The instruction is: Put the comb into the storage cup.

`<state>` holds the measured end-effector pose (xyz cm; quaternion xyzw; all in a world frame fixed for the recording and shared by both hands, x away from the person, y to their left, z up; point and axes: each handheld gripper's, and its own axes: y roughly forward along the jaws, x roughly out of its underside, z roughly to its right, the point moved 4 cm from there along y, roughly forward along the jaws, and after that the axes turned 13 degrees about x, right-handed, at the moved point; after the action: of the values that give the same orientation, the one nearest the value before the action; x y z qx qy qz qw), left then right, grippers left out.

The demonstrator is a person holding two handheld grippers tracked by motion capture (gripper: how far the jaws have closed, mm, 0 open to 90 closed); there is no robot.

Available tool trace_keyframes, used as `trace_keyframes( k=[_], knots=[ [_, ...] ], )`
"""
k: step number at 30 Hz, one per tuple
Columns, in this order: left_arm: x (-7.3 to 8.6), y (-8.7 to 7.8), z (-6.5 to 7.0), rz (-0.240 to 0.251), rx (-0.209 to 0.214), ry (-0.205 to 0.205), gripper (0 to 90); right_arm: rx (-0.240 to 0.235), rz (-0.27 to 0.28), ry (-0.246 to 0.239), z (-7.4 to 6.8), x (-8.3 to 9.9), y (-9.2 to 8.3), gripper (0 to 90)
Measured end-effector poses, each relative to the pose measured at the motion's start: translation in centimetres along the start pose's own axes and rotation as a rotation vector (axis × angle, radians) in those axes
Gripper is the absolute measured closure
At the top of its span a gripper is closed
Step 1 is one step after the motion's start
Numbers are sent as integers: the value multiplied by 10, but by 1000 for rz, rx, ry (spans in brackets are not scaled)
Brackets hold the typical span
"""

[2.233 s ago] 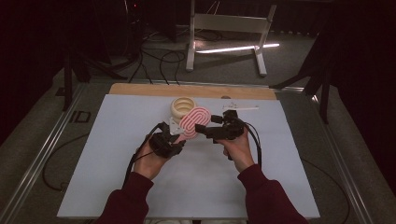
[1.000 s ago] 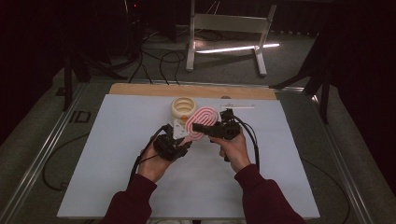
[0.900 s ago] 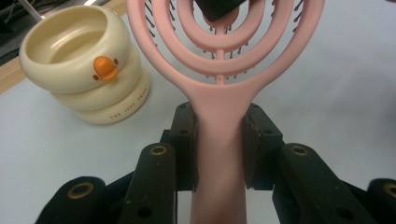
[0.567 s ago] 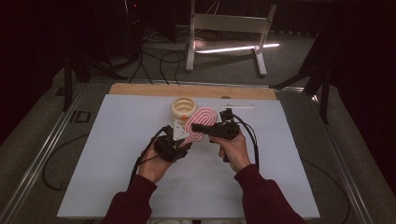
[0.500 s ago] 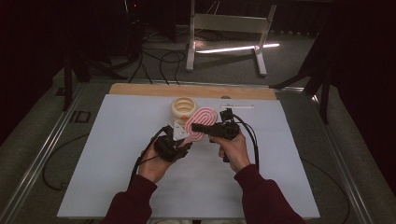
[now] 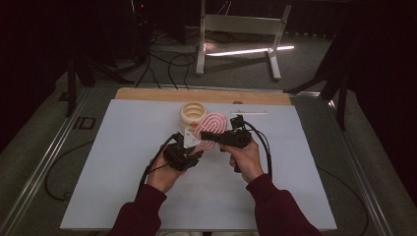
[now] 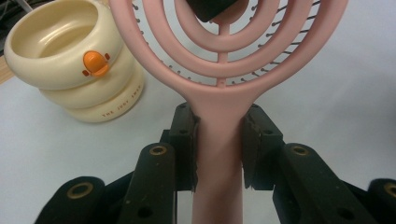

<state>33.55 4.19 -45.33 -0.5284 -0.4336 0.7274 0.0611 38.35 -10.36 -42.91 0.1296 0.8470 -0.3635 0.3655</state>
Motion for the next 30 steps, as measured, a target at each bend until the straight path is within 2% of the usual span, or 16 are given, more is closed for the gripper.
trace_keyframes(
  k=[4, 11, 18, 24, 27, 30],
  knots=[
    [0, -2, -1, 4, 0, -2, 692, -1, 12, -20, -4, -1, 0, 638],
    [0, -2, -2, 11, 3, -7, 685, -11, 17, -12, -5, -1, 0, 639],
    [0, -4, -4, 27, 9, -19, 629, -6, 20, -17, -5, -1, 1, 639],
    [2, -5, -6, 47, 33, -44, 536, -7, 20, -19, -5, -1, 2, 639],
    [2, -6, -7, 54, 47, -56, 450, -8, 20, -18, -5, -1, 2, 639],
    [3, -7, -9, 62, 37, -69, 363, -9, 21, -19, -5, -1, 2, 639]
  ],
)
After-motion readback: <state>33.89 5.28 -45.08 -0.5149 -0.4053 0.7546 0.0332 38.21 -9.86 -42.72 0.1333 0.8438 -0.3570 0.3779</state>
